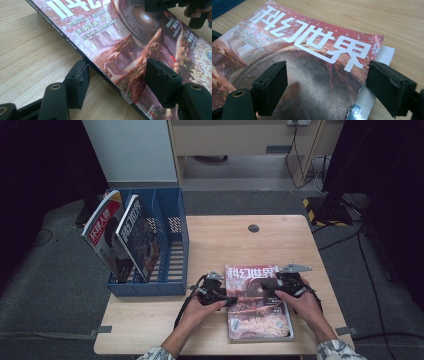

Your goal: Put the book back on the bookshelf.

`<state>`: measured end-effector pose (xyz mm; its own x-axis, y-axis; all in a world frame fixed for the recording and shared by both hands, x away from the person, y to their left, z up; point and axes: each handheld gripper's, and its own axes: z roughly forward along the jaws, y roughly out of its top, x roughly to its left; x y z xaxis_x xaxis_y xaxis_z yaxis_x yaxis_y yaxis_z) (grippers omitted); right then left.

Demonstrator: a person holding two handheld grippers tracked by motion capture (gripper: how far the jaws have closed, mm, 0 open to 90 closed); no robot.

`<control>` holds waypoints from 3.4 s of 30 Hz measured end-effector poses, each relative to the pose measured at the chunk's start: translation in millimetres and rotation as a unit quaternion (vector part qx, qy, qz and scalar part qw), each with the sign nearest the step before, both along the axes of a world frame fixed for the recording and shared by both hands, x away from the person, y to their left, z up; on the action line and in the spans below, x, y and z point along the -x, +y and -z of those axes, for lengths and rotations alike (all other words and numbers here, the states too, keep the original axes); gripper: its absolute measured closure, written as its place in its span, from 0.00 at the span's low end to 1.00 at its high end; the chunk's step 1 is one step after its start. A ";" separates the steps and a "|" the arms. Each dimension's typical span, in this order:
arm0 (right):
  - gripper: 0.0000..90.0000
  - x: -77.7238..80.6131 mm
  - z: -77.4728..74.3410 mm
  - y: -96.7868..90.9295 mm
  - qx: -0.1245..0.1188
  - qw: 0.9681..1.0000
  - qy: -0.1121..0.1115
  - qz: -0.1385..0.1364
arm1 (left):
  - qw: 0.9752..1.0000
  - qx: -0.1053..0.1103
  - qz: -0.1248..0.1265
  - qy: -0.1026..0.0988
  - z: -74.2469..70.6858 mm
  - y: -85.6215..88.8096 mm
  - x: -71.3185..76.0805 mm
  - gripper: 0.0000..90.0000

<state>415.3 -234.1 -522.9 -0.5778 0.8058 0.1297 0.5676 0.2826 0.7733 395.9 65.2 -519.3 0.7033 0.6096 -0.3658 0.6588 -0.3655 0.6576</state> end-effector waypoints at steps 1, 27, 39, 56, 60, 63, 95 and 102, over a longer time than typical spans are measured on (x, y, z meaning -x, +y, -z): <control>0.20 0.2 0.2 0.4 0.000 1.000 -0.002 0.001 | 1.000 0.000 0.000 0.003 -0.1 0.0 -0.9 0.40; 0.30 0.5 -0.5 5.6 -0.010 1.000 0.000 -0.029 | 0.999 0.028 -0.029 0.026 -8.5 12.5 -35.7 0.59; 0.28 -11.2 -1.4 12.1 -0.009 1.000 0.012 -0.019 | 1.000 0.015 -0.012 0.020 -19.1 7.5 -39.3 0.60; 0.38 -5.5 -2.8 23.8 0.022 0.998 -0.017 -0.064 | 0.999 0.017 -0.013 0.038 -29.4 -2.6 -62.3 0.60; 0.37 -4.7 -2.4 24.6 0.019 0.998 -0.014 -0.060 | 0.999 0.007 -0.014 0.037 -32.0 -0.5 -62.5 0.73; 0.35 -5.0 -1.7 25.1 0.009 0.998 -0.004 -0.055 | 0.999 0.013 -0.014 0.038 -33.2 0.0 -62.1 0.77; 0.34 -2.7 -0.9 26.7 0.016 0.998 -0.013 -0.056 | 0.995 0.032 -0.024 0.096 -38.2 -4.3 -88.0 0.67; 0.34 -2.9 -0.7 26.6 0.015 0.998 -0.013 -0.054 | 0.995 0.023 -0.022 0.099 -34.1 -11.3 -84.0 0.66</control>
